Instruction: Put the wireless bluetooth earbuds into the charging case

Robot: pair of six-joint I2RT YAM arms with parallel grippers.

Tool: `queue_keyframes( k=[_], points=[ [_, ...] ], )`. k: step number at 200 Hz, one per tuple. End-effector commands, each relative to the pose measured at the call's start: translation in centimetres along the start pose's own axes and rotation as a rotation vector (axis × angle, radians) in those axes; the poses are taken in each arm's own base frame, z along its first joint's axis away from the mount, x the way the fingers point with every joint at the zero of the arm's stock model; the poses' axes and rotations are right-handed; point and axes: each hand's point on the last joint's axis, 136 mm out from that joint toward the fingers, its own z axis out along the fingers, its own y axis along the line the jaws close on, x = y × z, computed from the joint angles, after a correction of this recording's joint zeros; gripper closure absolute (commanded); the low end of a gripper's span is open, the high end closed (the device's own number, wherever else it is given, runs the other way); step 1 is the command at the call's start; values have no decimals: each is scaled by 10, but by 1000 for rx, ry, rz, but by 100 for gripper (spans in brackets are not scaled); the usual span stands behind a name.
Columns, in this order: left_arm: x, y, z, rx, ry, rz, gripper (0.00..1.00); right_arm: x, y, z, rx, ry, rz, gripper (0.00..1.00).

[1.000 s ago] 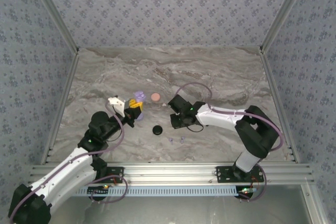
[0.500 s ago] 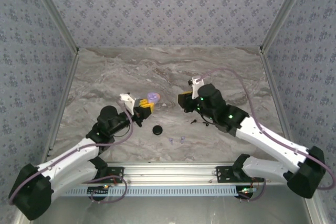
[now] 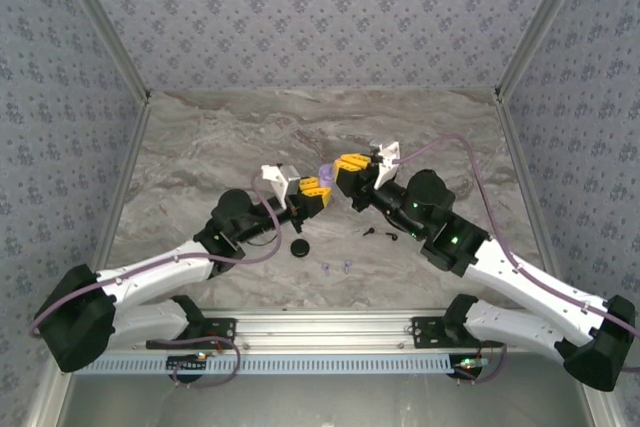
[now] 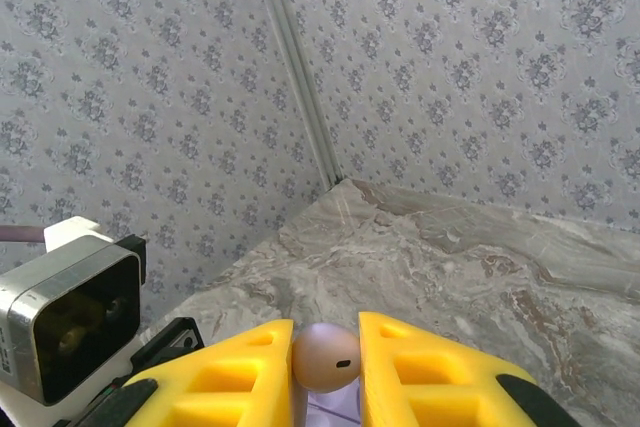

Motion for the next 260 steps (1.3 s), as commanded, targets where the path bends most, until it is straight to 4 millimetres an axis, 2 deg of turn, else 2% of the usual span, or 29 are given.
queue_keyframes(
  k=[1, 77, 174, 260],
  points=[
    [-38, -8, 4, 14, -125, 21, 100, -8, 0, -2, 10, -49, -31, 77],
    [-42, -14, 6, 29, -132, 28, 100, 10, -5, 3, 33, -4, -35, 77],
    [-41, -14, 8, 30, -131, 28, 100, 16, -3, 8, 28, 21, -47, 77],
    [-42, -11, 6, 13, -137, 28, 100, 25, -4, -2, 30, 58, -57, 77]
  ],
)
